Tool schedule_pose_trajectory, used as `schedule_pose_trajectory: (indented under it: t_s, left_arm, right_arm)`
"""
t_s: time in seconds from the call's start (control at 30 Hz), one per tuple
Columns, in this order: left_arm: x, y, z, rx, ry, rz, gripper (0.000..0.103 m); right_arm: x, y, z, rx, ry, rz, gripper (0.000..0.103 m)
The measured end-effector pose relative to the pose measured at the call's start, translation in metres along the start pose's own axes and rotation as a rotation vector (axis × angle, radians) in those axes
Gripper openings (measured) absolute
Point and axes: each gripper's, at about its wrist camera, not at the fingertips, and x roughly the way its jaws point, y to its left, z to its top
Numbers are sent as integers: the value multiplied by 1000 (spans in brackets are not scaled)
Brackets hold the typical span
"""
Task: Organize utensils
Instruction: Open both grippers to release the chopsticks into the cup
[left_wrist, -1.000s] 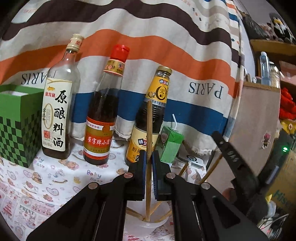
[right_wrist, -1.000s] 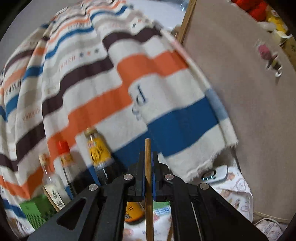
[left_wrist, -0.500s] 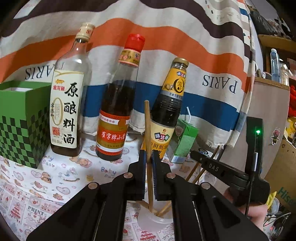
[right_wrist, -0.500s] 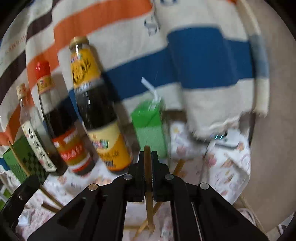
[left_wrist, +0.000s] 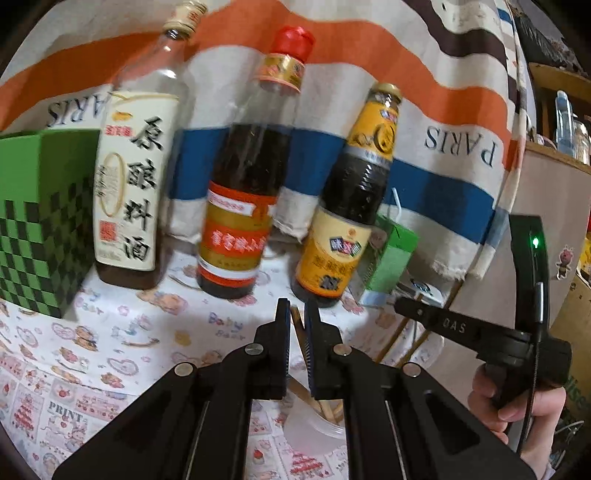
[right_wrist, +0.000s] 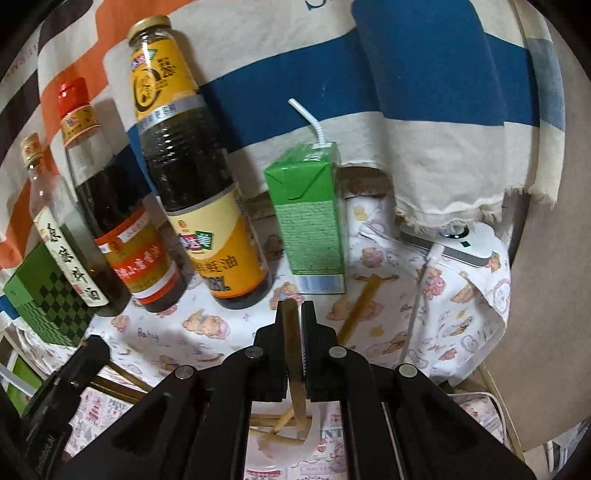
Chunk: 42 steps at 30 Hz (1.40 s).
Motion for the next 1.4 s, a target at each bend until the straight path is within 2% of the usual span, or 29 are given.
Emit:
schedule_pose_trajectory:
  t_s: [0.07,0.1,0.13,0.2,0.3,0.33,0.37,0.5,0.63,0.67,0.8,1.0,1.07,1.1,1.17,1.3,1.33,1.4]
  left_arm:
    - [-3,1,2,8,-13,31,21]
    - [-2,2,3,8,-13,58,22]
    - [-3,4,4,4,-20,80,23]
    - [-7,7,5,-10,-36,87,40]
    - [-17,9,13,-25,-71,144,56]
    - [-23,9,16,-20,-89,149,60]
    - [-29,7,19,-9,-109,156,66]
    - [-50,2,28,26,-172,202,79]
    - [-59,-5,35,58,-162,230,80]
    - [-60,-6,36,63,-164,232,81]
    - [-60,-7,38,64,-142,256,87]
    - [-61,-4,40,78,-115,312,90]
    - [-66,-5,45,91,-96,371,90]
    - [-74,-6,48,98,-124,419,90]
    - [-97,-8,49,94,-209,456,94]
    - [-123,-11,42,167,-207,416,96]
    - [-129,-10,38,170,-215,431,96]
    - [-146,-7,26,157,-274,524,96]
  right_arm:
    - [0,1,0,-7,-4,-17,8]
    - [-3,1,0,-10,-8,-22,19]
    - [-7,1,1,-12,-18,-26,41]
    - [-14,1,2,-14,-49,-35,65]
    - [-25,3,5,-29,-100,-54,68]
    - [-28,3,6,-28,-105,-45,73]
    - [-31,3,7,-24,-112,-30,76]
    - [-47,3,10,-21,-166,-2,86]
    - [-65,3,11,-27,-284,71,86]
    - [-67,3,11,-21,-291,77,86]
    - [-71,-1,16,9,-279,123,87]
    - [-72,4,13,-37,-278,86,87]
    - [-71,6,12,-30,-281,85,87]
    - [-72,6,12,-27,-281,93,87]
    - [-74,9,9,-25,-298,109,87]
    - [-79,21,-5,-55,-297,101,87]
    - [-84,27,-11,-83,-289,99,87]
    - [-94,33,-20,-104,-294,89,87]
